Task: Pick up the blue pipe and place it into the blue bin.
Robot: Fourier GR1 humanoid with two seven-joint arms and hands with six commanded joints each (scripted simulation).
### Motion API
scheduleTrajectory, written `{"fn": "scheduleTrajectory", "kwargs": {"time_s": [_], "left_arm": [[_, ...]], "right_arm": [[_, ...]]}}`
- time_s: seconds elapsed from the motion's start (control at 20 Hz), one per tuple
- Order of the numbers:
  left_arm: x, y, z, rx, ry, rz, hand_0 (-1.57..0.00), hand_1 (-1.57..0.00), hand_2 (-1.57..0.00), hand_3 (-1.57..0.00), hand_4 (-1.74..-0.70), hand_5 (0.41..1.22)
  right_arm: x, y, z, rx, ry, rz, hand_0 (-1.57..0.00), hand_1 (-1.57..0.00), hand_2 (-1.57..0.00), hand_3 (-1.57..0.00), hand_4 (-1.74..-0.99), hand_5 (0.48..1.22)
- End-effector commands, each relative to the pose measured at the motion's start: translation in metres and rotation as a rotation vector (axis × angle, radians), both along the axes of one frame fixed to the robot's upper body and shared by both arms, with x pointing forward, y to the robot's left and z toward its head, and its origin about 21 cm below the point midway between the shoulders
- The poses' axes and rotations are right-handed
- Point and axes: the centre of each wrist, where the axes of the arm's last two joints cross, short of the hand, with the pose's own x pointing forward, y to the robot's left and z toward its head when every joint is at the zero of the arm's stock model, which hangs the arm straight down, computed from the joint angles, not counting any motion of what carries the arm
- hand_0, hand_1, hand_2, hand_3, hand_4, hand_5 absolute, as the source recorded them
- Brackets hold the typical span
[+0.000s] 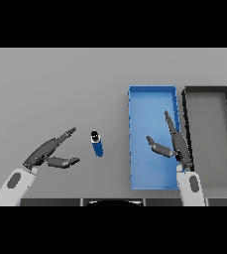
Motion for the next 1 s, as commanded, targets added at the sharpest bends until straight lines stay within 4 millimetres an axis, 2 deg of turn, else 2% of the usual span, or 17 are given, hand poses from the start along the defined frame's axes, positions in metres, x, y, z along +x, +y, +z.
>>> {"fn": "scheduleTrajectory", "kwargs": {"time_s": [0.0, 0.1, 0.3, 0.35, 0.45, 0.5, 0.55, 0.8, 0.95], "left_arm": [[-0.001, -0.004, -0.001, 0.014, 0.003, -0.014, 0.0, 0.0, 0.0, 0.0, -1.06, 0.474], [-0.006, -0.018, -0.011, 0.02, 0.012, -0.066, 0.0, 0.0, 0.0, 0.0, -1.08, 0.469], [-0.001, -0.043, -0.016, -0.024, -0.008, -0.111, 0.0, 0.0, 0.0, 0.0, -1.14, 0.479], [0.001, -0.052, -0.023, -0.033, -0.008, -0.116, 0.0, 0.0, 0.0, 0.0, -1.15, 0.484], [0.005, -0.062, -0.028, -0.053, -0.031, -0.114, 0.0, 0.0, 0.0, 0.0, -1.15, 0.486], [0.008, -0.064, -0.033, -0.054, -0.026, -0.107, 0.0, 0.0, 0.0, 0.0, -1.14, 0.488], [0.012, -0.074, -0.039, -0.056, -0.008, -0.092, 0.0, 0.0, 0.0, 0.0, -1.13, 0.488], [0.021, -0.088, -0.056, -0.112, 0.027, -0.065, 0.0, 0.0, 0.0, 0.0, -1.14, 0.497], [0.024, -0.097, -0.064, -0.102, -0.015, -0.055, 0.0, 0.0, -0.01, 0.0, -1.1, 0.506]], "right_arm": [[0.0, 0.002, 0.0, -0.004, 0.005, -0.003, 0.0, 0.0, 0.0, 0.0, -1.223, 0.572], [0.0, 0.001, -0.004, -0.019, 0.019, -0.005, 0.0, 0.0, 0.0, 0.0, -1.213, 0.572], [-0.001, 0.003, -0.002, -0.01, 0.017, 0.004, 0.0, 0.0, 0.0, 0.0, -1.209, 0.567], [0.0, 0.003, -0.003, -0.006, 0.024, -0.001, 0.0, 0.0, 0.0, 0.0, -1.21, 0.564], [0.003, 0.001, -0.005, 0.001, 0.033, -0.011, 0.0, 0.0, 0.0, 0.0, -1.209, 0.556], [-0.002, 0.002, -0.007, 0.009, 0.016, -0.005, 0.0, 0.0, 0.0, 0.0, -1.207, 0.555], [-0.003, 0.0, -0.007, 0.009, 0.003, -0.004, 0.0, 0.0, 0.0, 0.0, -1.206, 0.554], [-0.003, 0.001, -0.006, 0.013, 0.015, -0.009, 0.0, 0.0, 0.0, 0.0, -1.202, 0.549], [-0.002, 0.001, -0.007, 0.014, 0.018, -0.008, 0.0, 0.0, 0.0, 0.0, -1.198, 0.547]]}}
